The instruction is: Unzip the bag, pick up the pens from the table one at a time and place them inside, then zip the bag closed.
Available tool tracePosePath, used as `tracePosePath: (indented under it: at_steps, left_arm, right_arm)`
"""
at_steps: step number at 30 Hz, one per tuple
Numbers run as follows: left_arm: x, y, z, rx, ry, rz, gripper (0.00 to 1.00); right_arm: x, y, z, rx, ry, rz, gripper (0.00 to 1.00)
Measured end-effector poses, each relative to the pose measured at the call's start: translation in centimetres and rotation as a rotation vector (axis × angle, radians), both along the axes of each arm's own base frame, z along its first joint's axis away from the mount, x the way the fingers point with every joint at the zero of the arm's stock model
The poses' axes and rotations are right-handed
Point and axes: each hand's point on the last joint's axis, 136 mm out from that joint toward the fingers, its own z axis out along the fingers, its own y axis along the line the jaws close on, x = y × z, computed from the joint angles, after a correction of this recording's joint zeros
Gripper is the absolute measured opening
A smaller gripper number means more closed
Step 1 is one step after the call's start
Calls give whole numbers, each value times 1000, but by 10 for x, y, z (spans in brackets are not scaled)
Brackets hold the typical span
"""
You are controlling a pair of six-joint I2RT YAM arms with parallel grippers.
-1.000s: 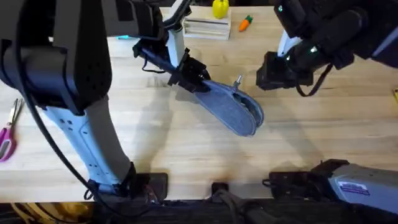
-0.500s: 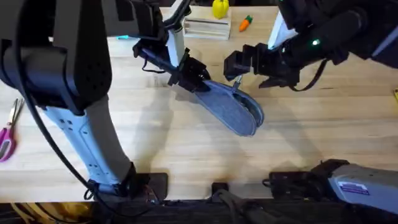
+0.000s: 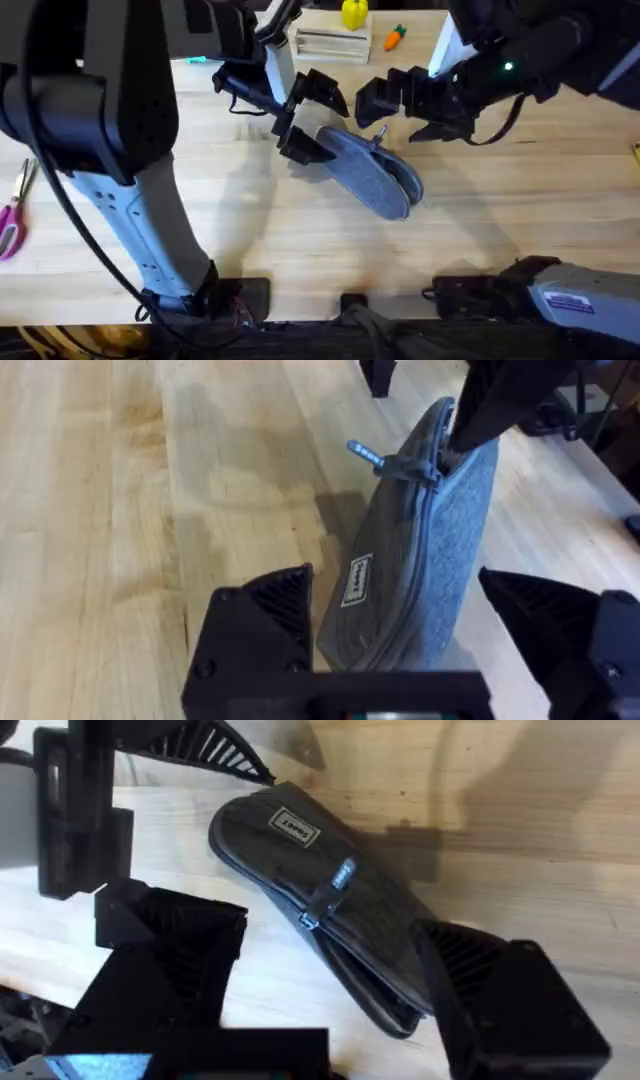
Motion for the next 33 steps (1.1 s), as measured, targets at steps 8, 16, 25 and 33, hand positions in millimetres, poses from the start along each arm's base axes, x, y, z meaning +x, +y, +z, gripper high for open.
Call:
tracePosePath:
  at_steps: [8,16,25,33]
  left_arm:
    - [4,20,-1,51,-5,10,993]
    - [47,80,32,105,-86,127,993]
    - [59,114,41,122,-112,194,993]
    - [54,107,40,127,-102,168,993]
  right_arm:
    - [6,15,-7,46,-28,-30,997]
    - [0,28,-38,82,-27,-48,996]
    - [-6,42,-38,84,-37,-17,855]
    - [-4,38,-39,70,-42,-43,535]
